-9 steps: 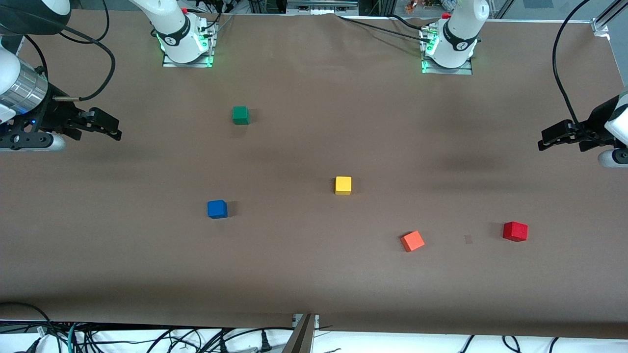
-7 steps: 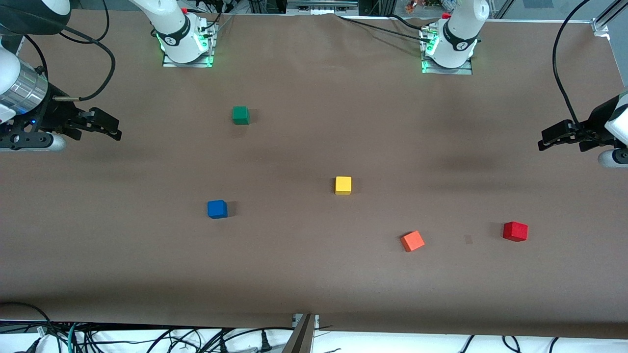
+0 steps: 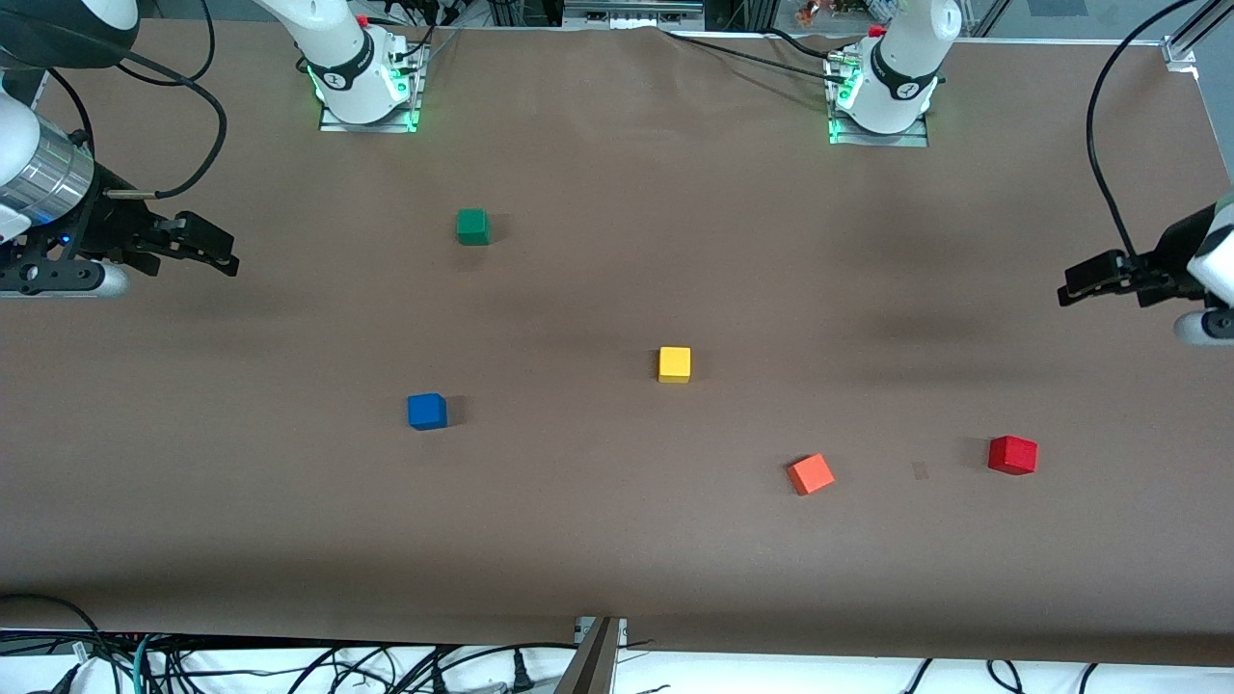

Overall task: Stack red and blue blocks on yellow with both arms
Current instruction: 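Move the left gripper down over the red cube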

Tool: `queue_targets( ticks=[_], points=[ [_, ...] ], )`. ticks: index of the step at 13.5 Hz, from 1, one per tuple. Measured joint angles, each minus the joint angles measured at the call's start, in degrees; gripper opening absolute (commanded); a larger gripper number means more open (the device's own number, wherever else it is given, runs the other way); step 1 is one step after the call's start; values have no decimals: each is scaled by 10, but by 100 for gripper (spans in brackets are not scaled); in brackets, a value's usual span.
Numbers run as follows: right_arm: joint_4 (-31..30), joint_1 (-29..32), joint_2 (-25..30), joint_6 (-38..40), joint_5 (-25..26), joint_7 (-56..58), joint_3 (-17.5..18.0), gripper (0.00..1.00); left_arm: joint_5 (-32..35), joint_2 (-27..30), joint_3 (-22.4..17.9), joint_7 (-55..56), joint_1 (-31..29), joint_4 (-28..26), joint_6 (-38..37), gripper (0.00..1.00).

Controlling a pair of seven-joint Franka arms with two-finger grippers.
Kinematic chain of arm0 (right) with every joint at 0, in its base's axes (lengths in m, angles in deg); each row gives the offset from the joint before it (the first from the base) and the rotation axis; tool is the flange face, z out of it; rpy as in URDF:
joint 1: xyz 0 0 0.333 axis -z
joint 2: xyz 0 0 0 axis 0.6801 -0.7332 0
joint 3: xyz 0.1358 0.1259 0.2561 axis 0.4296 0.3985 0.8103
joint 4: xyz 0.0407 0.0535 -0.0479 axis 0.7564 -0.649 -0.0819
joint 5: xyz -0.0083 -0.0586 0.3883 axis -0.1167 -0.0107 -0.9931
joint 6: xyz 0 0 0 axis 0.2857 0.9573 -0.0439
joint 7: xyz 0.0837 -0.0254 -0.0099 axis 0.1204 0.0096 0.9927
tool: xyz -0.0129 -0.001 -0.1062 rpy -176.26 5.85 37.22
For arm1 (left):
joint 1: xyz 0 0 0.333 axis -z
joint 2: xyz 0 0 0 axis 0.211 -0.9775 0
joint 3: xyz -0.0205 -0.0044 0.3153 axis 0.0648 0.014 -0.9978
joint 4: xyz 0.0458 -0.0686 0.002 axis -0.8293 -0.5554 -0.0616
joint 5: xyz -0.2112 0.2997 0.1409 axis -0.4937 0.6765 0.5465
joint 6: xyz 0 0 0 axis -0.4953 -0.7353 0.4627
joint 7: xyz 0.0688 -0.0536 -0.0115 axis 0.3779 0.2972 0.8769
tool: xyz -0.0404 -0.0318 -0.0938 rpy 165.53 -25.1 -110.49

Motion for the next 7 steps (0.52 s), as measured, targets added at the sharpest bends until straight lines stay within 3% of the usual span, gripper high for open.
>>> queue_targets(
  ticks=[7],
  points=[
    [0, 0, 0, 0, 0, 0, 0, 100, 1, -151, -4, -58, -42, 15, 135, 100]
  ],
)
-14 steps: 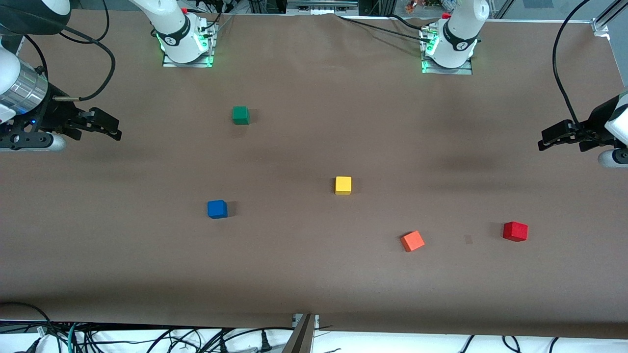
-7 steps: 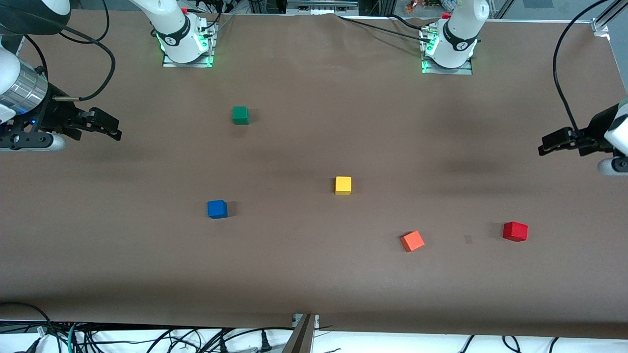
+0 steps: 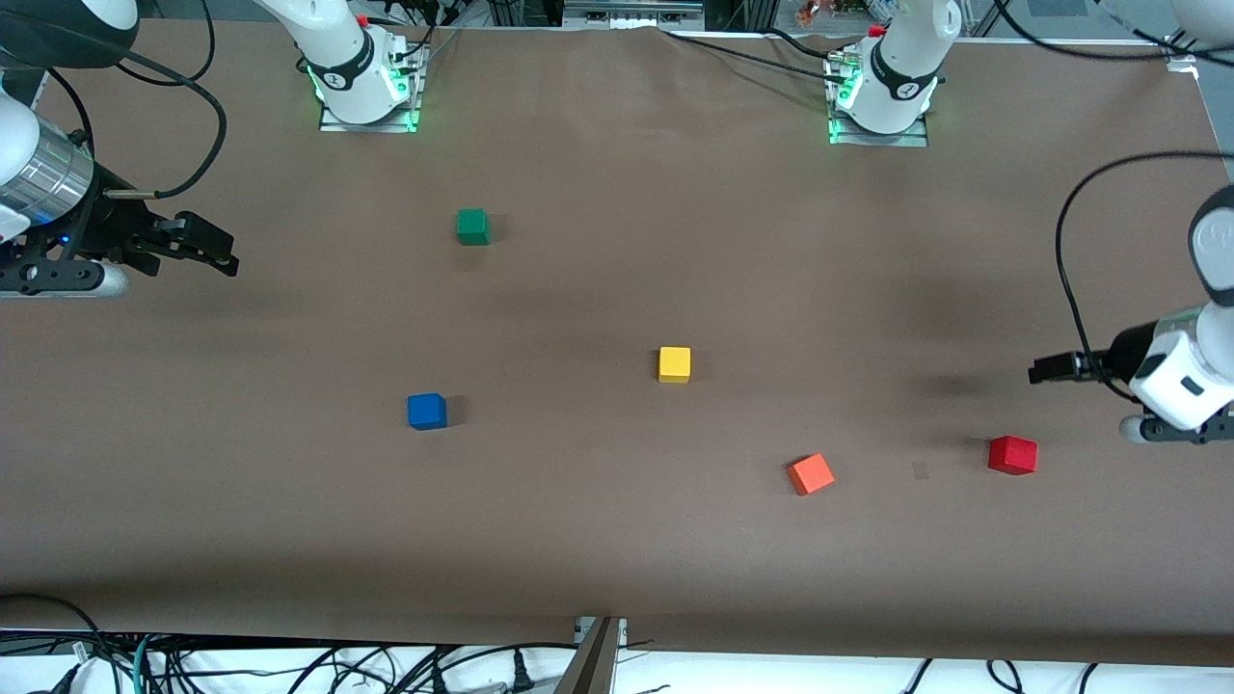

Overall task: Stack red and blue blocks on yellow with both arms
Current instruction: 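Move the left gripper down over the red cube, then close the left gripper on the red cube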

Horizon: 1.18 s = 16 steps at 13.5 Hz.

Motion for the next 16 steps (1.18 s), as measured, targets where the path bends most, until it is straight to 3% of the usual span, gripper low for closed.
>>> queue_targets(
  ticks=[9, 16],
  points=[
    [0, 17, -1, 0, 0, 0, -2, 100, 14, -137, 1, -117, -20, 1, 168, 100],
    [0, 20, -4, 0, 0, 0, -2, 100, 14, -185, 1, -141, -23, 2, 239, 100]
  ],
)
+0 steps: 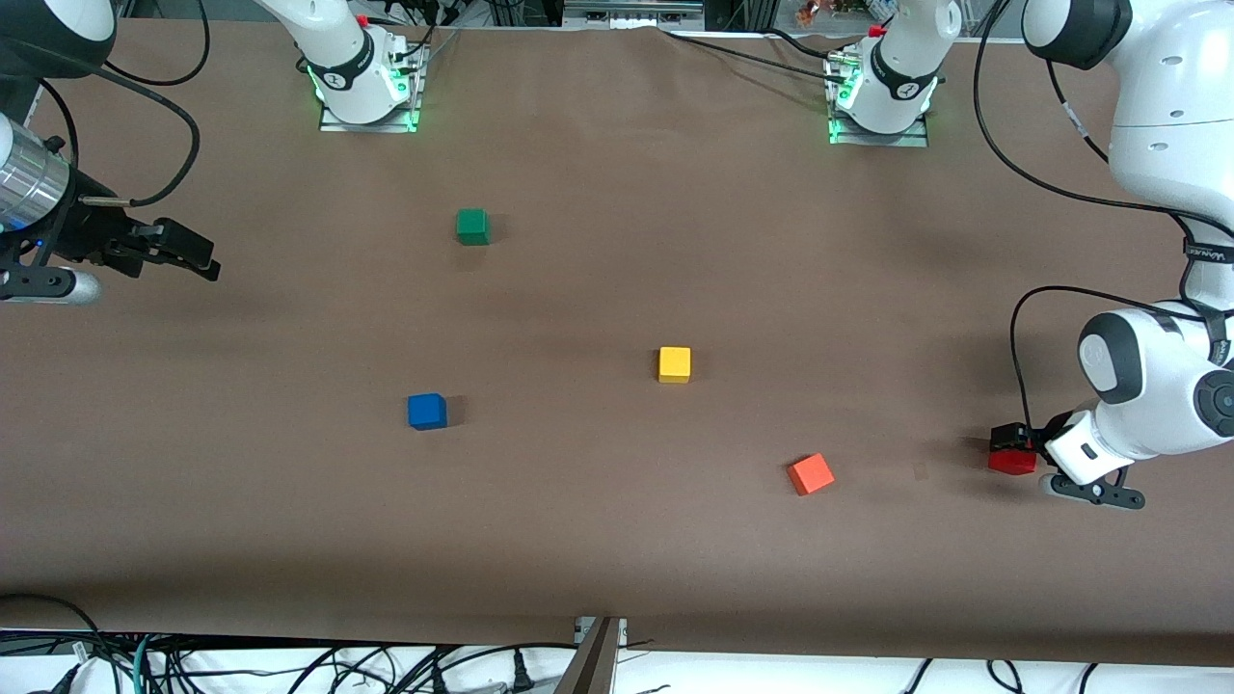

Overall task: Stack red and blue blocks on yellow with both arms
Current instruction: 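Close the left gripper on the red cube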

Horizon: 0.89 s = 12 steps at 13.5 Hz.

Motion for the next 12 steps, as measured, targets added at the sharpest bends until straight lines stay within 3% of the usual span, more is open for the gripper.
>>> queue_targets(
  ticks=[1, 2, 4, 5, 9, 12],
  points=[
    [0, 0, 0, 0, 0, 0, 0, 100, 0, -3, 0, 0, 0, 0, 1, 77],
    [0, 0, 0, 0, 0, 0, 0, 100, 0, -5, 0, 0, -2, 0, 2, 49],
    [0, -1, -5, 0, 0, 0, 1, 100, 0, -7, 0, -1, -6, 0, 2, 10],
    [0, -1, -9, 0, 0, 0, 2, 100, 0, -7, 0, -1, -7, 0, 2, 0],
    [14, -2, -19, -3, 0, 0, 3, 100, 0, -4, 9, -1, -7, 14, 2, 0],
    [17, -2, -20, -1, 0, 0, 3, 100, 0, 27, 55, 22, 2, 32, -27, 0]
  ],
)
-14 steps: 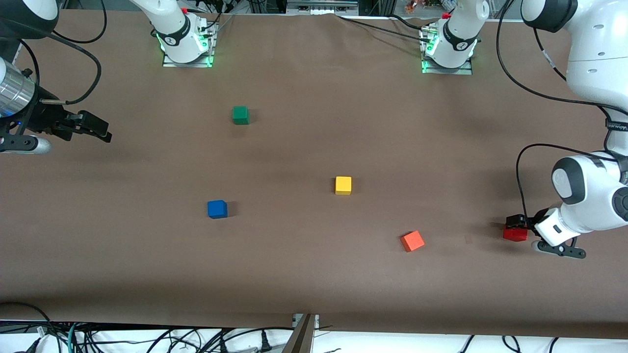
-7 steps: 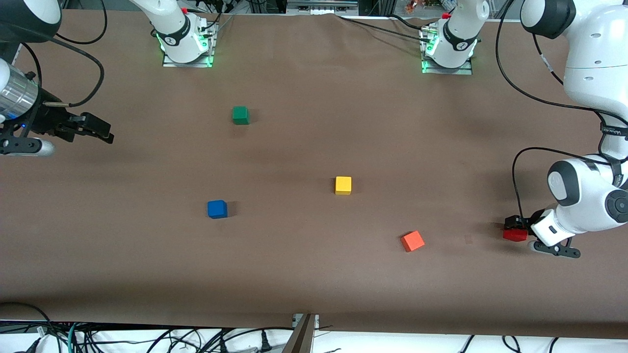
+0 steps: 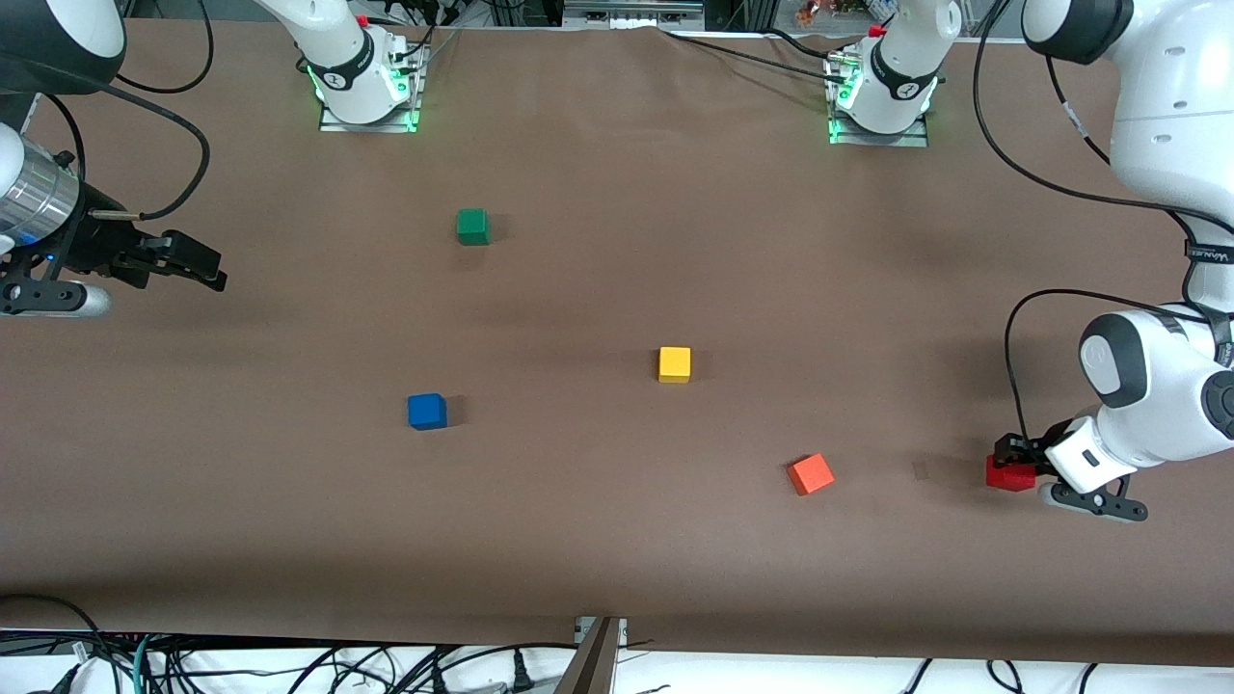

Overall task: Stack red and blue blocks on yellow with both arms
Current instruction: 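Carry the red cube to the yellow cube while the right gripper reaches the blue cube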

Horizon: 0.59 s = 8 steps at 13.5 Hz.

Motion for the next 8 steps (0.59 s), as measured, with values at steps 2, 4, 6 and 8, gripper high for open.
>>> queue_targets(
  ticks=[2, 4, 6, 8],
  points=[
    [0, 0, -5, 4, 0, 1, 0, 100, 0, 31, 35, 67, 22, 2, -36, 0],
    [-2, 0, -22, 6, 0, 4, 1, 100, 0, 50, 64, 160, 57, 2, -59, 0],
    [-3, -3, -59, 2, -1, 5, 4, 100, 0, 56, 78, 241, 102, 1, -65, 0],
    [-5, -21, -107, -24, -4, 5, 8, 100, 0, 56, 80, 323, 153, 0, -66, 0]
  ],
)
